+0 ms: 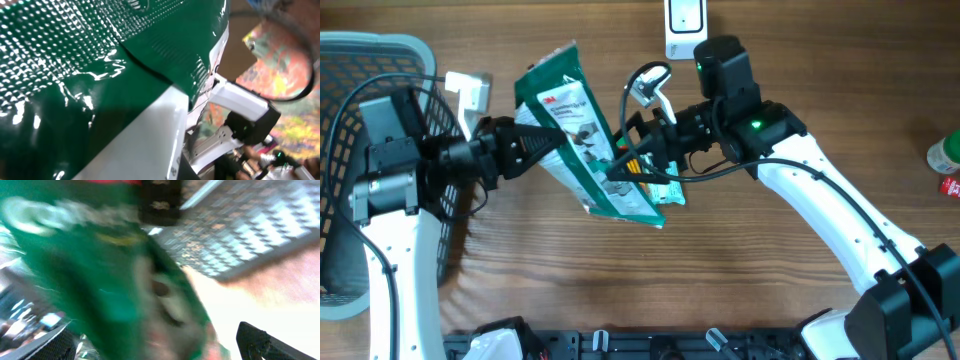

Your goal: Scan the item barcode

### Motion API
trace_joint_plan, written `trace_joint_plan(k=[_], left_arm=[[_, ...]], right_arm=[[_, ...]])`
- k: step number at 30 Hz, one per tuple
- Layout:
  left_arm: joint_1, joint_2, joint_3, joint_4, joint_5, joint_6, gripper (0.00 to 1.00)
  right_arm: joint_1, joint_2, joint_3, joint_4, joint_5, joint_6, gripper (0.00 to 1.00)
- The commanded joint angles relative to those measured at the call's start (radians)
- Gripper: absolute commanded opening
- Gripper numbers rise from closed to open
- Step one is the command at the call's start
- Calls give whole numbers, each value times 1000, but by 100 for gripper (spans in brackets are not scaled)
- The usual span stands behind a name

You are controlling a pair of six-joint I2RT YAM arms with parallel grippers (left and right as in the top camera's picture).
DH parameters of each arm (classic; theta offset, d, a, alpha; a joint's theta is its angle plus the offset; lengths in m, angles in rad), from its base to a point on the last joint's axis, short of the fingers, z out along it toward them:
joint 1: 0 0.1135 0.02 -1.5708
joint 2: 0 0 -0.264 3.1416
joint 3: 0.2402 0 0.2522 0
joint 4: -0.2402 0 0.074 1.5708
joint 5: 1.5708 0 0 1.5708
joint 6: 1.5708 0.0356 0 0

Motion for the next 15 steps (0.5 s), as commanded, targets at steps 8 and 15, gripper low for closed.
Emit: trace_joint_plan(k=[8,15], left_arm=[[25,-11,-6,-3,-68,-166,4],[24,-11,-6,-11,-101,-165,4]], right_arm=[[123,3,0,48,243,-132,92],[114,-13,0,93,186,-135,64]])
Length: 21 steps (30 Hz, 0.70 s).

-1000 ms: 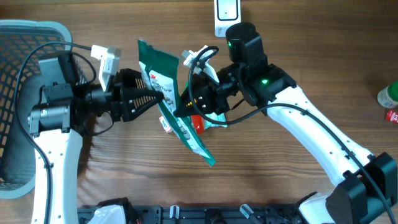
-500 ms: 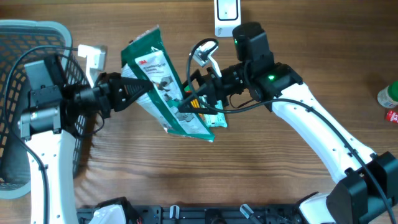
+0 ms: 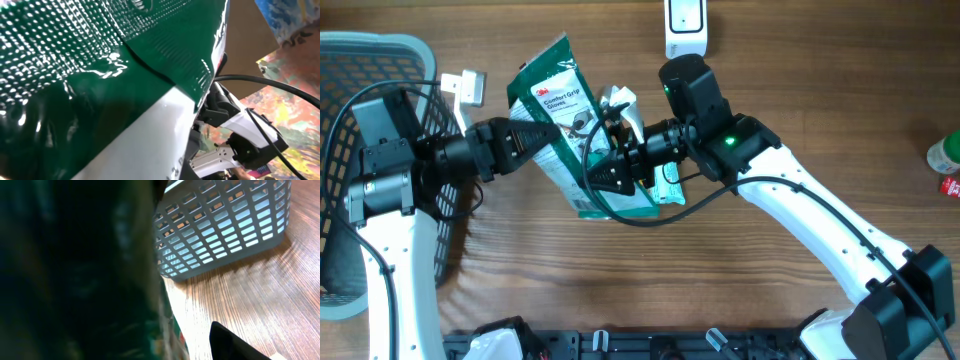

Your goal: Scan the item barcode

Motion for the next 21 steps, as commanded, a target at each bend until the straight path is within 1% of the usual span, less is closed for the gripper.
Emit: trace_joint_plan(k=[1,3,5,6,7,8,9,11,12,13,14,15,16,18,20,21], left_arm=[[4,-11,-6,-7,-17,-13,4],[4,-11,-6,-16,-17,-13,4],[4,-11,-6,-21,-17,-13,6],[4,-11,-6,-21,-18,-13,7],[4,-11,-6,-21,-18,-13,9],[4,-11,-6,-22,-21,-13,11],[4,-11,-6,-22,-29,-13,16],[4,-11,-6,-23,-47,-13,35],[4,-11,-6,-29,-74,-13,72],[4,-11,-6,-42,-116,-13,100],[4,-13,-6,-67,-171,-12,100],[4,-17,-6,-115,-266,-1,100],[4,-27,-6,-177,-359,42,100],[3,-50,-6,-280,-484,122,100],[2,-93,-6,-372,-595,180,100],[2,-108,-6,-392,-633,179,100]], right_arm=[[-7,-16,2,23,-32,-15,64],[-7,-19,3,47,-40,-13,62],[-7,-19,3,76,-87,-12,54],[-7,-19,3,93,-100,-5,31],[-7,-19,3,99,-97,2,13],[-7,-19,3,100,-84,11,5],[-10,-20,3,88,-69,11,5],[-31,-33,3,47,-64,11,5],[-50,-49,3,10,-47,13,5],[-72,-70,3,-43,-29,13,5],[-88,-91,3,-88,-27,11,5],[-108,-118,3,-142,-27,11,5],[-124,-147,3,-200,-19,9,5],[-138,-198,3,-301,62,4,5],[-140,-267,3,-420,193,-39,5],[-140,-293,3,-451,224,-43,5]])
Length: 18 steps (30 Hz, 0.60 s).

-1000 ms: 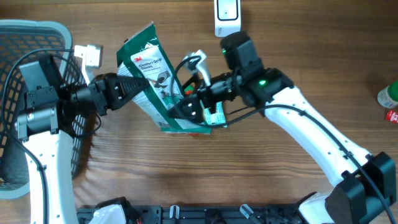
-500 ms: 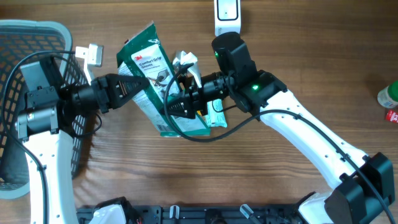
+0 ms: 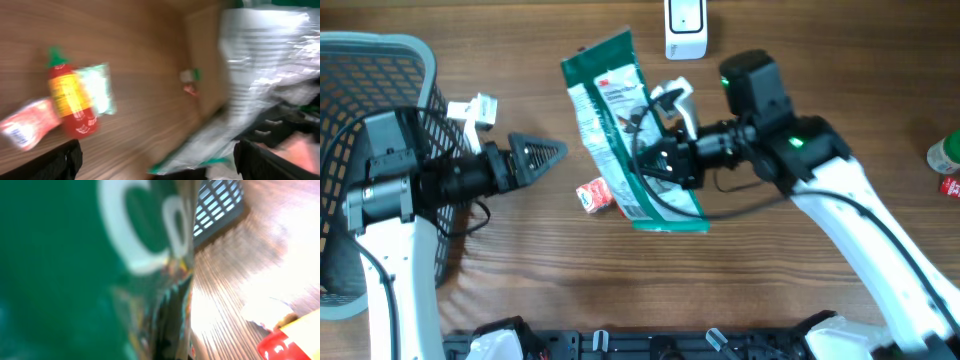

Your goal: Scan the item barcode

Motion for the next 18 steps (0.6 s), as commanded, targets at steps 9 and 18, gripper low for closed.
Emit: trace_joint_plan(k=[9,18], left_arm=[[1,-352,-4,-308,-763,-6,100],[1,-422,-4,-388,-809,-90,100]], right_arm=[[5,-208,3,-284,340,-172,5],[5,-169,0,-179,798,-288,4]])
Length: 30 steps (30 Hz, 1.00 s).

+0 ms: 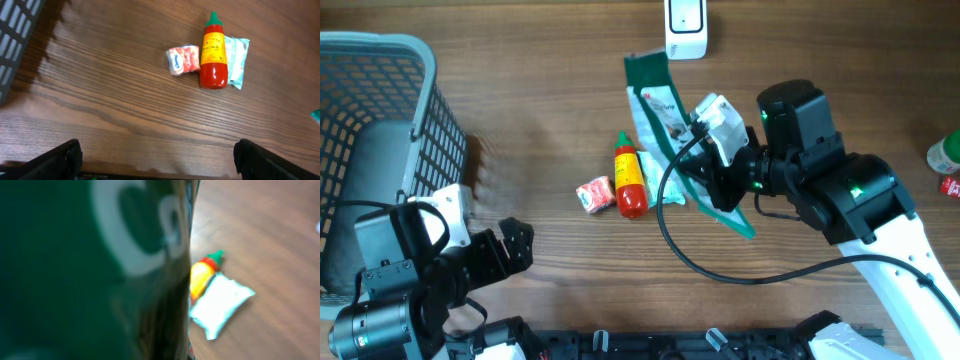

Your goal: Scan the item barcode

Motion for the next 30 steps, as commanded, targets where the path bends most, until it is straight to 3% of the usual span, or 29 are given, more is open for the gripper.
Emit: trace_joint_plan(k=[1,8,15,22,27,30], left_arm=[[1,-1,-4,4,-28,-29,100],[1,-1,-4,4,-28,-29,100],[1,-1,-4,4,-28,-29,100],[1,-1,-4,4,-27,-29,100],[1,-1,-4,5,-28,-29,100],[1,-1,-4,4,-28,-29,100]], right_arm=[[1,49,0,56,298,-87,5],[1,229,0,312,292,-181,5],[-26,516,2,826,349,-320,4],[-82,771,53,1284,423,-566,4],[-102,1007,271,1318,427,-704,4],[-102,1083,371,1318,419,-716,4]])
